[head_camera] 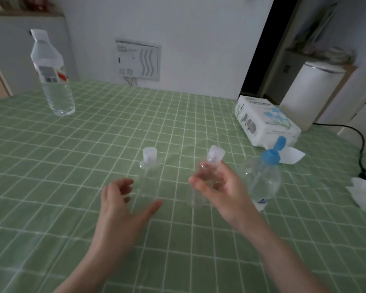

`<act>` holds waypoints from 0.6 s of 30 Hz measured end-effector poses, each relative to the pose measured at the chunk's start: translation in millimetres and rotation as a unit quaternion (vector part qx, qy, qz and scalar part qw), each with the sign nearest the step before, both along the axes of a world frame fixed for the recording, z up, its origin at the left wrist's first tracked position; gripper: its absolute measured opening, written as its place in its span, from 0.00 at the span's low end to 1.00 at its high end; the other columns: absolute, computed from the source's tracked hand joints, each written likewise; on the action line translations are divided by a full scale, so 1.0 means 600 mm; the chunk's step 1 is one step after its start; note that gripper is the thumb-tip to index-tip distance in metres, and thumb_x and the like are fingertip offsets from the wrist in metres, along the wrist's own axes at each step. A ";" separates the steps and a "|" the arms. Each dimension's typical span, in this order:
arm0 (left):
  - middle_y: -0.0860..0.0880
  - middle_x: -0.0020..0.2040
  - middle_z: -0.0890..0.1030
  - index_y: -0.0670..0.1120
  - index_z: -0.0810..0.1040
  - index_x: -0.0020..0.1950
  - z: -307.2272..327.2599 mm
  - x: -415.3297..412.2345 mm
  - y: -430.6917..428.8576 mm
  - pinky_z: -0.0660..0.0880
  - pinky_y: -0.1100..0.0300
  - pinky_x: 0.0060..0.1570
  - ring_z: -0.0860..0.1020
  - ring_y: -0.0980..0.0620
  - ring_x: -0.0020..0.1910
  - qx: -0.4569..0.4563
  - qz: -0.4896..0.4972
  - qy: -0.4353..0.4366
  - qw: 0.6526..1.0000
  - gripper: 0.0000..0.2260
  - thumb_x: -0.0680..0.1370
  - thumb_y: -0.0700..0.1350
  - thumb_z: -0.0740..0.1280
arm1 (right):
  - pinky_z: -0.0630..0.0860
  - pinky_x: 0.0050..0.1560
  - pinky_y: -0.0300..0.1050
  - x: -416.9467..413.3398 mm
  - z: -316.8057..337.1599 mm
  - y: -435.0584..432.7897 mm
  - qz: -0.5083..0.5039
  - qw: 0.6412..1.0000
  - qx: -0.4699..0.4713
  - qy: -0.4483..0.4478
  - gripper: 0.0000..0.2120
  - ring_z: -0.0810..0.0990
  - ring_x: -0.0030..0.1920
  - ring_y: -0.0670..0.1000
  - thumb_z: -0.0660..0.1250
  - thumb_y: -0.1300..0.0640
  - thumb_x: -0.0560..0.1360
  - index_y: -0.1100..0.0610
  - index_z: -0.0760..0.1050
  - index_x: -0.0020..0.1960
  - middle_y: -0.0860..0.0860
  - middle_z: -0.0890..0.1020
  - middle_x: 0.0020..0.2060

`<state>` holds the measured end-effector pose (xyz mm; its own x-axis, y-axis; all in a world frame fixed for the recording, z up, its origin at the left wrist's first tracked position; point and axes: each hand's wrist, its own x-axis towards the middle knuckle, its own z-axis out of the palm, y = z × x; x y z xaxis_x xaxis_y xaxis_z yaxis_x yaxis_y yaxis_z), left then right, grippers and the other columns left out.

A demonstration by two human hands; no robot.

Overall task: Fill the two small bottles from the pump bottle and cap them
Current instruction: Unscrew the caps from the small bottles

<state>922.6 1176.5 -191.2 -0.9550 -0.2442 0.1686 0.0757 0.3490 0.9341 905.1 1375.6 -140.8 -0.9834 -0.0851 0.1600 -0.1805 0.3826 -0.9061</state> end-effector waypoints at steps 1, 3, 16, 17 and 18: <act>0.58 0.49 0.72 0.56 0.69 0.50 -0.002 0.020 0.005 0.70 0.67 0.47 0.73 0.61 0.45 -0.003 0.026 0.029 0.999 0.23 0.60 0.54 0.76 | 0.72 0.49 0.26 0.005 0.002 0.000 0.003 1.000 -0.009 0.000 0.22 0.79 0.51 0.32 0.68 0.35 0.63 0.40 0.72 0.54 0.32 0.82 0.48; 0.53 0.43 0.74 0.56 0.69 0.44 -0.010 0.051 0.018 0.70 0.69 0.39 0.73 0.60 0.40 -0.018 0.027 0.072 0.997 0.20 0.64 0.43 0.79 | 0.74 0.54 0.35 0.019 0.004 -0.001 0.007 1.000 -0.027 -0.003 0.23 0.80 0.51 0.34 0.68 0.35 0.62 0.41 0.73 0.54 0.33 0.82 0.48; 0.61 0.54 0.74 0.62 0.64 0.55 0.034 0.097 0.100 0.76 0.67 0.47 0.78 0.64 0.51 -0.108 -0.134 0.229 0.958 0.18 0.74 0.46 0.69 | 0.73 0.47 0.24 0.116 0.011 -0.034 0.087 0.996 -0.028 0.021 0.20 0.79 0.50 0.32 0.66 0.33 0.65 0.42 0.74 0.53 0.36 0.81 0.48; 0.60 0.51 0.76 0.61 0.64 0.52 0.037 0.096 0.098 0.78 0.64 0.44 0.79 0.61 0.47 -0.103 -0.136 0.224 0.960 0.12 0.75 0.49 0.66 | 0.73 0.46 0.23 0.118 0.022 -0.032 0.091 0.995 0.001 0.026 0.21 0.79 0.49 0.32 0.64 0.32 0.65 0.41 0.73 0.53 0.36 0.82 0.47; 0.59 0.48 0.76 0.58 0.64 0.51 0.040 0.095 0.095 0.78 0.61 0.42 0.79 0.59 0.43 -0.108 -0.132 0.214 0.962 0.10 0.74 0.54 0.63 | 0.73 0.44 0.24 0.117 0.035 -0.028 0.084 0.995 0.023 0.043 0.21 0.80 0.45 0.33 0.63 0.31 0.66 0.42 0.73 0.52 0.38 0.82 0.43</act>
